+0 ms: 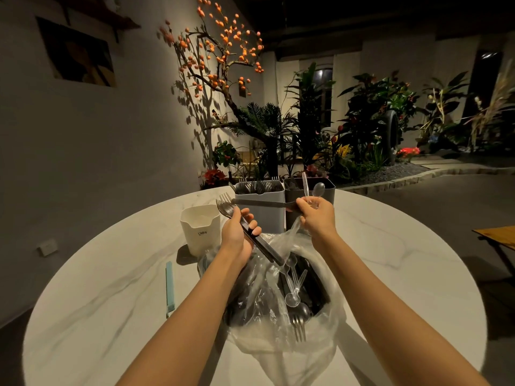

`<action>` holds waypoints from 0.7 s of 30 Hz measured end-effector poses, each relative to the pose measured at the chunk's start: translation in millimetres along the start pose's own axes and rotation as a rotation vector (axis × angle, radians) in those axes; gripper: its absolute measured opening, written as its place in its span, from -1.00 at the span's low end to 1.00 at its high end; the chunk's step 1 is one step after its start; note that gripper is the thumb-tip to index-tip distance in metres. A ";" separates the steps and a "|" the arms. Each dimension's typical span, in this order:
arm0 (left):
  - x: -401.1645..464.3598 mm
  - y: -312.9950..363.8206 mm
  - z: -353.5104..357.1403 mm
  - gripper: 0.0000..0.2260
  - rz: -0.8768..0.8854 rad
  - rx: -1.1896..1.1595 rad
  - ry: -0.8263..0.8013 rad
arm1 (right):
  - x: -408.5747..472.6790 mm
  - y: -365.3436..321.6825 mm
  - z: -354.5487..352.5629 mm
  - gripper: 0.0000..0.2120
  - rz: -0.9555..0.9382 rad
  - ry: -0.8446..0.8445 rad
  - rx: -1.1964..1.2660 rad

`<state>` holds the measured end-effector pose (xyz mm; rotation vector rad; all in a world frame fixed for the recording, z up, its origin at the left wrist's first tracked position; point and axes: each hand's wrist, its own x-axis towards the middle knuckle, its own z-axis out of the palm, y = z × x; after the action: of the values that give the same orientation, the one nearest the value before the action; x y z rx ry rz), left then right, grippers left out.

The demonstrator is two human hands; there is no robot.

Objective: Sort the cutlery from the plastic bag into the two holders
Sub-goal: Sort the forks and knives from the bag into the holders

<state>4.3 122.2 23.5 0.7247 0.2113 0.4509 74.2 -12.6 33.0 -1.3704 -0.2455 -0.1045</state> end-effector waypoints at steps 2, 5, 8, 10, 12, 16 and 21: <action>4.9 2.4 -0.9 -0.68 -0.035 -0.065 -0.001 | 1.1 -0.7 0.4 -0.91 0.013 0.005 0.049; 8.9 9.6 -2.5 -0.69 -0.133 -0.021 -0.082 | 1.3 -3.9 0.5 -0.86 0.041 -0.151 0.024; 5.1 13.1 -6.5 -0.71 -0.384 0.055 -0.328 | 5.7 -6.3 -0.7 -0.83 0.047 -0.304 -0.045; 4.7 13.6 -10.2 -0.75 -0.480 0.118 -0.476 | 10.3 -6.7 -1.7 -0.83 0.030 -0.345 -0.104; 5.7 12.7 -10.4 -0.79 -0.533 0.182 -0.593 | 13.9 -6.4 -1.3 -0.86 0.021 -0.381 -0.148; 9.4 10.0 -1.6 -0.74 -0.592 0.201 -0.612 | 18.9 -5.1 5.4 -0.90 -0.020 -0.382 -0.202; 9.6 14.4 6.5 -0.73 -0.564 0.336 -0.610 | 26.2 -6.3 10.6 -0.87 -0.021 -0.418 -0.196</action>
<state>10.3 132.2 37.7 1.0531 -0.0916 -0.3584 97.0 -1.7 47.0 -1.5775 -0.6118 0.1465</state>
